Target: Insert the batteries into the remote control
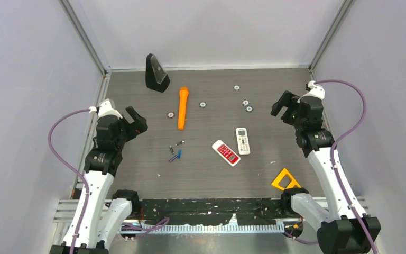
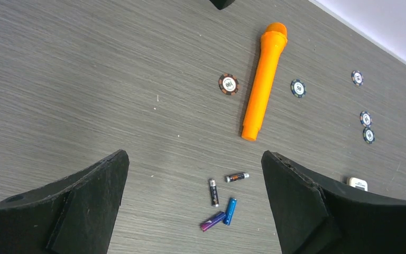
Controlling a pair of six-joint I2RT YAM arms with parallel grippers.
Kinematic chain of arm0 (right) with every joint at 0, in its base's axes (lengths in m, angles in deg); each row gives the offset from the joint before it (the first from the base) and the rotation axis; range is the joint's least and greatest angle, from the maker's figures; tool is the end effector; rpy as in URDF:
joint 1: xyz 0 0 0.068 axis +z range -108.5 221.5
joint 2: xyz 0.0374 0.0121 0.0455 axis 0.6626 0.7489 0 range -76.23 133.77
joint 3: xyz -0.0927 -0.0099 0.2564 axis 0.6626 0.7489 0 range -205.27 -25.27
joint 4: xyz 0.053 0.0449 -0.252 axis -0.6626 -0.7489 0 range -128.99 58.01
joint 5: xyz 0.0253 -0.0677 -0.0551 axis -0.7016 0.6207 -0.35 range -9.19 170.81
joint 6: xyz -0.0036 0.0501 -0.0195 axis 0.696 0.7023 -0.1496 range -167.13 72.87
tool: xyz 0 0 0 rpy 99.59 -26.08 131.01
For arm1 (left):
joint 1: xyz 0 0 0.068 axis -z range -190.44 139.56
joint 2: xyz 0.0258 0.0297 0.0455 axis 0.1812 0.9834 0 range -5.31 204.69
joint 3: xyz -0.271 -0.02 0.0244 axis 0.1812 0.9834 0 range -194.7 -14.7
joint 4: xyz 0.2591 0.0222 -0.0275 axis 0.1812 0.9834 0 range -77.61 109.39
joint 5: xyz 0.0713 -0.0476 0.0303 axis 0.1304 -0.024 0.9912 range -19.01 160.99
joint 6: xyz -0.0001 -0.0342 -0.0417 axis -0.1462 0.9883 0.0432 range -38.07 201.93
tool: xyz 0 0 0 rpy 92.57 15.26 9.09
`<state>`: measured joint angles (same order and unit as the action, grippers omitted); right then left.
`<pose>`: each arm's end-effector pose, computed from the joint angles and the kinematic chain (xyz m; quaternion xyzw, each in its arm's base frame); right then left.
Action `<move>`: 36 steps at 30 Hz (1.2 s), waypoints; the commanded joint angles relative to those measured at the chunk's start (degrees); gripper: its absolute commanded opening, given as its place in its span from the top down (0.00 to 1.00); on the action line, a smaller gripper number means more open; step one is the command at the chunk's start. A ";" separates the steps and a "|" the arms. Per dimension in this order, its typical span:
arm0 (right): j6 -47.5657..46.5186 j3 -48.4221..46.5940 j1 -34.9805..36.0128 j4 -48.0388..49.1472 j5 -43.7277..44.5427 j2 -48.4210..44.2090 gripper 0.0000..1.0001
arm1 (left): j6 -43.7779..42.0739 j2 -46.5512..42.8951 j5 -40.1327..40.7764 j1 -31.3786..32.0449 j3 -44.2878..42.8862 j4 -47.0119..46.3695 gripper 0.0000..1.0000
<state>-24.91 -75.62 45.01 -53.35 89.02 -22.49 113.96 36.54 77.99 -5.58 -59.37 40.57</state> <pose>0.2110 0.0076 0.3261 0.1746 0.8226 0.0609 0.5377 0.1637 -0.0096 0.3147 -0.2298 0.8122 -0.1199 0.5226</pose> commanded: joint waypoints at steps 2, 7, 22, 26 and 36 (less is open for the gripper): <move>-3.44 0.11 0.41 2.92 -9.13 -1.25 0.05 | -0.77 0.11 -1.05 0.15 -2.66 -0.05 0.00; -7.94 -0.02 5.71 2.98 -10.11 -1.93 0.04 | -5.04 1.12 -5.79 0.15 -5.35 -0.65 0.01; -8.53 3.73 30.33 2.87 -9.73 6.23 0.04 | -3.25 -4.22 -25.49 6.13 8.44 -15.84 0.00; -8.89 1.18 33.58 -1.11 -5.72 11.40 0.05 | -3.69 -5.71 -24.45 6.21 9.54 -14.37 0.01; -10.08 -2.44 37.45 -6.34 -4.18 21.33 0.04 | -4.43 -5.51 -22.10 6.21 10.10 -13.21 0.00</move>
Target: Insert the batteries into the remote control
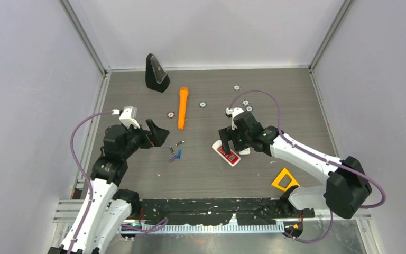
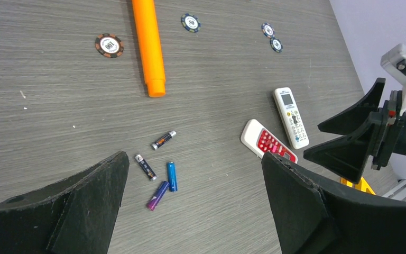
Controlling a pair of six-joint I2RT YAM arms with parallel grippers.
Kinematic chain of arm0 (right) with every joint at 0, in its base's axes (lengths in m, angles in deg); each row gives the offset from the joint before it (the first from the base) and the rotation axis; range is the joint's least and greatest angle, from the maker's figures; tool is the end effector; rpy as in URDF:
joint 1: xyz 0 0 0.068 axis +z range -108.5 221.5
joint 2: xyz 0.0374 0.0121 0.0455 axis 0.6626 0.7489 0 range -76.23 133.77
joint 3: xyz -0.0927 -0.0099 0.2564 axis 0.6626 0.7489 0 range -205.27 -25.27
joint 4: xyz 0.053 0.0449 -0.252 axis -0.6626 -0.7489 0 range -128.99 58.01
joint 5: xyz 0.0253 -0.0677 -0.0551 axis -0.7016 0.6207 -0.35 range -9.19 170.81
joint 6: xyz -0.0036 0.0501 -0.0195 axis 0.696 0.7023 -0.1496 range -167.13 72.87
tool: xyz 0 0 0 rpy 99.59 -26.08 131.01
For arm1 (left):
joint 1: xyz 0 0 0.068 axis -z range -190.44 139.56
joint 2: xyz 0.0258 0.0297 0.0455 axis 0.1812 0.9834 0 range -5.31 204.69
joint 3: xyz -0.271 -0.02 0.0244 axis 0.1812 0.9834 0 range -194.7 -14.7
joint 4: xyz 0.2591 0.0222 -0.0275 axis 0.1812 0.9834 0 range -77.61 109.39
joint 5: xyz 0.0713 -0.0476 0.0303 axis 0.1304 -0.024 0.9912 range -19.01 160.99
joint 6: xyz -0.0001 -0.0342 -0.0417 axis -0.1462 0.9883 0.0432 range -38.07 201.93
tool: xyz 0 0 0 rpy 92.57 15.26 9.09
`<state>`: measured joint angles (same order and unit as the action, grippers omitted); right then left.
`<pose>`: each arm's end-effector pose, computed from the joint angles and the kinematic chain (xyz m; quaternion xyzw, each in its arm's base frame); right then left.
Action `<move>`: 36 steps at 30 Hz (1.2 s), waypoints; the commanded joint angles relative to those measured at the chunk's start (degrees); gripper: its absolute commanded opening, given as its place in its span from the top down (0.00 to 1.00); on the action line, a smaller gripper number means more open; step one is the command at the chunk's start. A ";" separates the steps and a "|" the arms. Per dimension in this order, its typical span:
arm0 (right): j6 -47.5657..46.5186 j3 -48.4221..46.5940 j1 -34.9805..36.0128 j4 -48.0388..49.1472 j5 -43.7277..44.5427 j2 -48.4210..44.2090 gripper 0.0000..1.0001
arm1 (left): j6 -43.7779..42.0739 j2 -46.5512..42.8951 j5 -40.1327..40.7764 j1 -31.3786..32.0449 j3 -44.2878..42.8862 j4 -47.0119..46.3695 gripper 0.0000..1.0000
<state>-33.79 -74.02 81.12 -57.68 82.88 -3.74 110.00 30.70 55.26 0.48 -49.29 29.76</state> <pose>0.2014 0.1648 0.2384 -0.2071 0.9147 0.1394 0.3178 0.1507 -0.0389 0.2877 -0.0413 0.8083 -0.2973 0.5065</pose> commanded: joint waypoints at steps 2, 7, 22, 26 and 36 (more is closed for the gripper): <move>-1.73 -4.67 1.87 -2.64 1.44 4.60 0.04 | -0.49 0.84 0.68 0.15 -0.07 -2.55 0.00; -5.99 -7.26 3.57 -3.33 -2.35 10.17 0.03 | -2.25 1.35 -2.26 0.16 0.26 -4.17 0.01; -14.92 -18.83 3.60 -16.27 -7.85 29.16 0.03 | -6.11 1.50 -9.06 0.11 0.25 -11.47 0.00; -14.99 -15.73 3.63 -16.09 -8.39 28.52 0.04 | -5.95 2.79 -10.02 0.08 0.05 -12.52 0.00; -12.13 -9.91 3.58 -12.10 -5.66 26.91 0.21 | -6.48 6.31 -9.74 0.07 -2.00 -13.09 0.00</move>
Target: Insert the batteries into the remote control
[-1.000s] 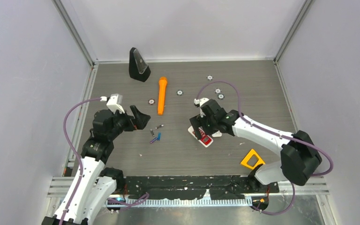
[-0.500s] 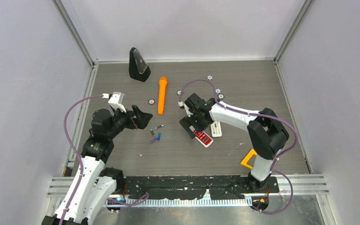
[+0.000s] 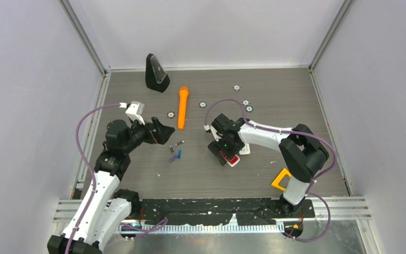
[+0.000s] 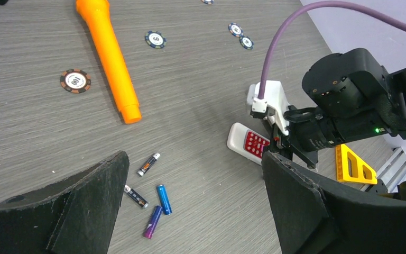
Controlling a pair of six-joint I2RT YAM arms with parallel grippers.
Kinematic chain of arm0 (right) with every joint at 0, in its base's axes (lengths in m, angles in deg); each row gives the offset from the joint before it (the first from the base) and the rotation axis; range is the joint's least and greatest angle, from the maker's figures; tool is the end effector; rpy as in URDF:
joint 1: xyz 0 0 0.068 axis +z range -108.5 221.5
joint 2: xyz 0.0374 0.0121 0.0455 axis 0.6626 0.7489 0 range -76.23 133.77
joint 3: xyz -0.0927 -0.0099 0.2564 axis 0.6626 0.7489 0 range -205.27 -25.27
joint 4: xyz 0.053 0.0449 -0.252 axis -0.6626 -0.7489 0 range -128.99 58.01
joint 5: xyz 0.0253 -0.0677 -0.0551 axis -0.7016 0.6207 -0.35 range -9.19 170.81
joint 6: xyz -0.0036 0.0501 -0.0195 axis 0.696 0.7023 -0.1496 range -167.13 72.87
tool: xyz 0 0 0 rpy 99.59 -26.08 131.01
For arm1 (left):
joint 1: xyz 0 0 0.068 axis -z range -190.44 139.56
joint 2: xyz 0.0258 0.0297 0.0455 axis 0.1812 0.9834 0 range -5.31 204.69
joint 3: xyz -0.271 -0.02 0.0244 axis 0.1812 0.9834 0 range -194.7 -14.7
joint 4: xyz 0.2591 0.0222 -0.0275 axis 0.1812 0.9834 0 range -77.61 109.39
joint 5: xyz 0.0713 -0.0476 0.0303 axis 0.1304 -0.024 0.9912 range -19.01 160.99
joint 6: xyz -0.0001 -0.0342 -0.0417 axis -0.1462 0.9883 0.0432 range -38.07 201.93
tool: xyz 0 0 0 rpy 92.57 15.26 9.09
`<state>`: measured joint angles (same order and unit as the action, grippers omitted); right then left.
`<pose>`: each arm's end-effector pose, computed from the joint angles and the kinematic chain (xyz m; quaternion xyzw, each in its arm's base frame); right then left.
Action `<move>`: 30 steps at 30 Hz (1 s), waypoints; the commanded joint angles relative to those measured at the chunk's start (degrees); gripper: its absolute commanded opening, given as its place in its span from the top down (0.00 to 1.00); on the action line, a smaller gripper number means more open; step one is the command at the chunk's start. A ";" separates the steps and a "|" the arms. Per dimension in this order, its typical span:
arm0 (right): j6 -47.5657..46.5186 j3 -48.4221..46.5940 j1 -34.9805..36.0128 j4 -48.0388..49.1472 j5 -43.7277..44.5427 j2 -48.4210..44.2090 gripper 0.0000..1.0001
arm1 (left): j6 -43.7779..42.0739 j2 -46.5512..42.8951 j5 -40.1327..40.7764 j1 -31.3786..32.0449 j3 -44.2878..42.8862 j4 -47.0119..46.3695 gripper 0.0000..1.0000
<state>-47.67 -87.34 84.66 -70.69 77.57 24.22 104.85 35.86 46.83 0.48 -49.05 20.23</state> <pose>0.2334 0.2213 0.1613 -0.3726 0.9207 0.0670 0.0946 0.1688 -0.0474 0.2907 0.0463 0.7831 -0.3324 0.5235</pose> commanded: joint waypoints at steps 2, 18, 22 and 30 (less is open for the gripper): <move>2.40 3.78 0.10 1.95 0.04 -2.33 0.38 | -1.43 2.05 -1.39 0.07 -2.84 -3.50 0.00; 1.45 -1.56 0.09 4.22 -15.29 -22.55 0.66 | 15.60 10.15 -14.86 2.31 -5.81 -6.92 0.03; 1.47 -3.52 0.46 5.11 -17.13 -24.88 0.66 | 22.20 13.92 -16.26 6.20 -8.27 -7.48 0.03; 1.40 -5.23 2.11 8.47 -15.45 -25.67 0.66 | 32.51 21.23 -20.71 8.61 -7.44 -16.75 0.07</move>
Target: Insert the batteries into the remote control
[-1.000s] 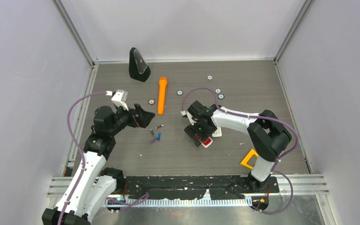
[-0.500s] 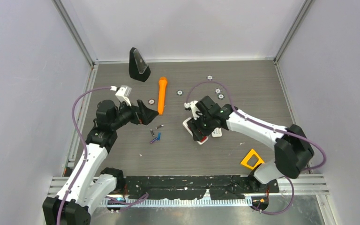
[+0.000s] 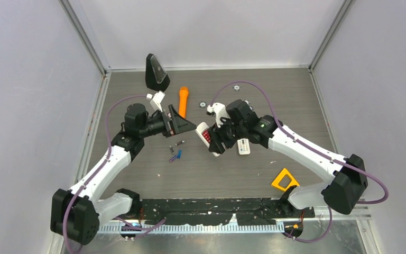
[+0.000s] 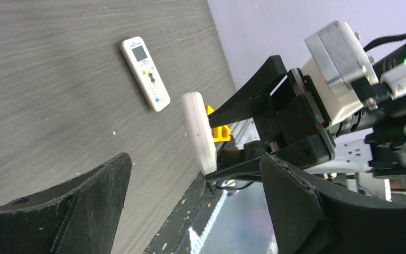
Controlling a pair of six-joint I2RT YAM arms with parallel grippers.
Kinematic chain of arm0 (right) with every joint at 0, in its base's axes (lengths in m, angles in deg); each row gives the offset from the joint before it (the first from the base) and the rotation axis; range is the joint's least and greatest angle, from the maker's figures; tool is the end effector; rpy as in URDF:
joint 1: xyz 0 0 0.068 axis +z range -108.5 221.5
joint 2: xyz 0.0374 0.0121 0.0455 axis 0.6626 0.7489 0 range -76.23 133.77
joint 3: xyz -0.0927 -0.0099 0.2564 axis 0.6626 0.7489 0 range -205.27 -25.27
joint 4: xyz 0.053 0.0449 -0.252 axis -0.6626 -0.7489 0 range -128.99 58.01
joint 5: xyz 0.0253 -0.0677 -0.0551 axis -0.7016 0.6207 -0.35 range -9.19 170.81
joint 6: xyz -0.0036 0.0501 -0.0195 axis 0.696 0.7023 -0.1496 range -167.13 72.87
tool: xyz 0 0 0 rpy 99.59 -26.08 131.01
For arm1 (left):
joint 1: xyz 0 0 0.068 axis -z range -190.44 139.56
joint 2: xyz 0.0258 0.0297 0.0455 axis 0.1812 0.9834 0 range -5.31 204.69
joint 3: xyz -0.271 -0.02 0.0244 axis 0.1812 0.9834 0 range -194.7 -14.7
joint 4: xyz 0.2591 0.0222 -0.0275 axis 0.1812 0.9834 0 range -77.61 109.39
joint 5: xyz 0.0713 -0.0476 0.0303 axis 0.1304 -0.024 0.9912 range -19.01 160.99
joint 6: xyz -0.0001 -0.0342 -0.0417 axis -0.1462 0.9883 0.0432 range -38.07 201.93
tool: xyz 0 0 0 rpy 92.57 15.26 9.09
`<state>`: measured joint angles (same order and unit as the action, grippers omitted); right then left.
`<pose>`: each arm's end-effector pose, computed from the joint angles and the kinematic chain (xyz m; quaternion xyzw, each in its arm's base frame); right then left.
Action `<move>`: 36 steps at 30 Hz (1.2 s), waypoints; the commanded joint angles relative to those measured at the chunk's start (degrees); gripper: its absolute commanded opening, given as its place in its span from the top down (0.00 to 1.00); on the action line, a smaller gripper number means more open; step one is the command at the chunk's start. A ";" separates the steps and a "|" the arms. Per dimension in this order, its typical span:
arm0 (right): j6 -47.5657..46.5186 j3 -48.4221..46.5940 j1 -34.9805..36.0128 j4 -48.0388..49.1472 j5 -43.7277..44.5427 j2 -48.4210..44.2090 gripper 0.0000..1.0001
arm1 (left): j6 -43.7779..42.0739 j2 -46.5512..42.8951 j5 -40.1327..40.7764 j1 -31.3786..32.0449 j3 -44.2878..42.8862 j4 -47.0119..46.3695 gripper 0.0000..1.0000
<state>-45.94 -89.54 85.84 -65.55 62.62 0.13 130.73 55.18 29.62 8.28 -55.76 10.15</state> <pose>0.1963 0.2071 0.3003 -0.3917 0.8284 0.2792 0.2870 0.2171 -0.0984 0.2885 0.0071 0.7815 -0.5449 0.3036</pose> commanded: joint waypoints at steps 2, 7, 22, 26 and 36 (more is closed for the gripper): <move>-0.63 -3.33 1.46 3.91 0.03 -1.63 0.65 | 7.80 3.51 -3.61 1.32 -0.92 -6.82 0.07; -0.81 -3.83 2.35 5.36 1.17 -1.41 0.64 | 10.47 6.93 -4.12 2.83 -2.49 -6.61 0.13; -0.49 -4.37 2.77 6.00 2.31 -1.09 0.60 | 16.67 11.27 -4.97 3.70 -4.86 -5.20 0.93; 2.56 -3.88 2.77 7.79 3.64 -2.32 0.49 | 23.26 10.30 -5.45 3.72 -4.77 -6.57 1.00; 14.88 4.18 2.70 28.59 9.26 -19.27 0.05 | 59.40 3.05 1.20 3.63 6.16 -20.74 1.00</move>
<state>-37.02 -87.14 88.29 -50.71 69.26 -12.26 171.66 62.33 27.92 11.71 -53.69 -1.46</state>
